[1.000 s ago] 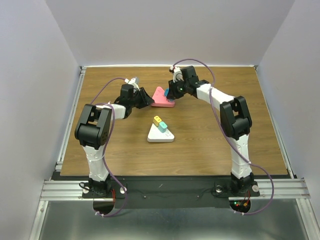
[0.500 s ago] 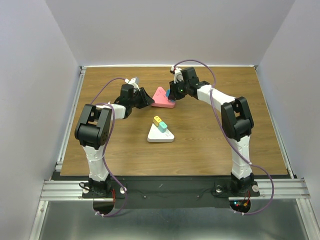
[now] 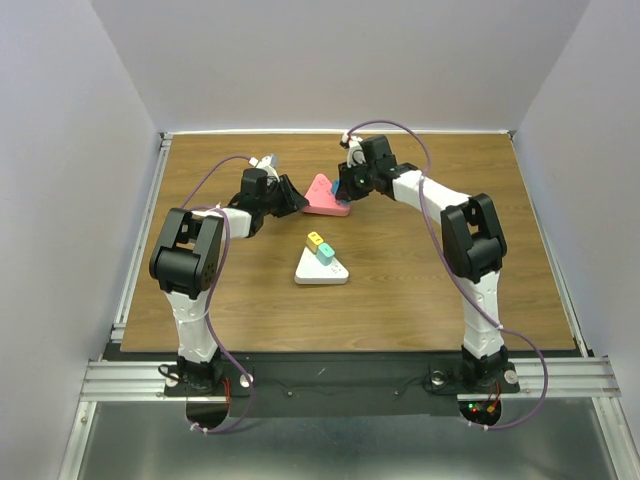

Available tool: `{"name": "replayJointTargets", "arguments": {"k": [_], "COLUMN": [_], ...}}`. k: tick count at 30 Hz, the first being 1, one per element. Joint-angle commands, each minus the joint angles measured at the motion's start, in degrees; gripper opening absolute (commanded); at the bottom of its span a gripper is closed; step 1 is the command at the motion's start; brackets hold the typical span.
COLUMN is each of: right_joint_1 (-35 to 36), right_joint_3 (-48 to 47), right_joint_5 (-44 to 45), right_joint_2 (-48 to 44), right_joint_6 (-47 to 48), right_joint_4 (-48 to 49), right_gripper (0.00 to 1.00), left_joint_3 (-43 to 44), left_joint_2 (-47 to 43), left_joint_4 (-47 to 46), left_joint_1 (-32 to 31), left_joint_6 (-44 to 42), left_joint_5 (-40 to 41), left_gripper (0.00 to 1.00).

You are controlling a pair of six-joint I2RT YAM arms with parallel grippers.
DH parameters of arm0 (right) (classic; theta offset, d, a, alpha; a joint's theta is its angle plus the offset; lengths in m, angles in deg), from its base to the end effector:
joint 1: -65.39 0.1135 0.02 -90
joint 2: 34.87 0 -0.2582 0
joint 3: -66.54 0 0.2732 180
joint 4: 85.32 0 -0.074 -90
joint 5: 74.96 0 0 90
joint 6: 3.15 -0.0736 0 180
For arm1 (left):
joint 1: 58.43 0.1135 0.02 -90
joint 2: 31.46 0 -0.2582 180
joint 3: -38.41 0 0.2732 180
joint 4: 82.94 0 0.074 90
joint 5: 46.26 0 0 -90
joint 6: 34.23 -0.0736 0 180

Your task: Insert the plug

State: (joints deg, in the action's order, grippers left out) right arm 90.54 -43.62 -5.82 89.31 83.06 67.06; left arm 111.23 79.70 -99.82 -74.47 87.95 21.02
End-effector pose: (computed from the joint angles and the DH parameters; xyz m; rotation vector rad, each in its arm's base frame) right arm 0.4748 0.2519 0.1661 -0.6198 2.2494 0.6753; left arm 0.4338 -0.1543 0.1329 -0.0098 2.0335 -0.9302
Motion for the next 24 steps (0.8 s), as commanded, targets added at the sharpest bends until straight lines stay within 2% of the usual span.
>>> {"name": "replayJointTargets", "arguments": {"k": [1, 13, 24], "right_joint_1": [1.31, 2.63, 3.42], "right_joint_3": [2.02, 3.78, 9.84], "right_joint_5": [2.32, 7.41, 9.61], "right_joint_2": [-0.96, -1.57, -1.75], "right_joint_6": [-1.3, -1.22, 0.01], "right_joint_4": [-0.79, -0.62, -0.71], "right_gripper": [0.0, 0.0, 0.0], "left_joint_3": [0.86, 0.86, 1.03], "left_joint_2": [-1.38, -1.64, -1.03], "left_joint_4": [-0.41, -0.67, -0.76], "left_joint_1": [0.12, 0.12, 0.12], "left_joint_6": [-0.9, -0.98, -0.9], "left_joint_5": [-0.39, -0.57, -1.36], "left_gripper": [0.44, 0.44, 0.43]}}
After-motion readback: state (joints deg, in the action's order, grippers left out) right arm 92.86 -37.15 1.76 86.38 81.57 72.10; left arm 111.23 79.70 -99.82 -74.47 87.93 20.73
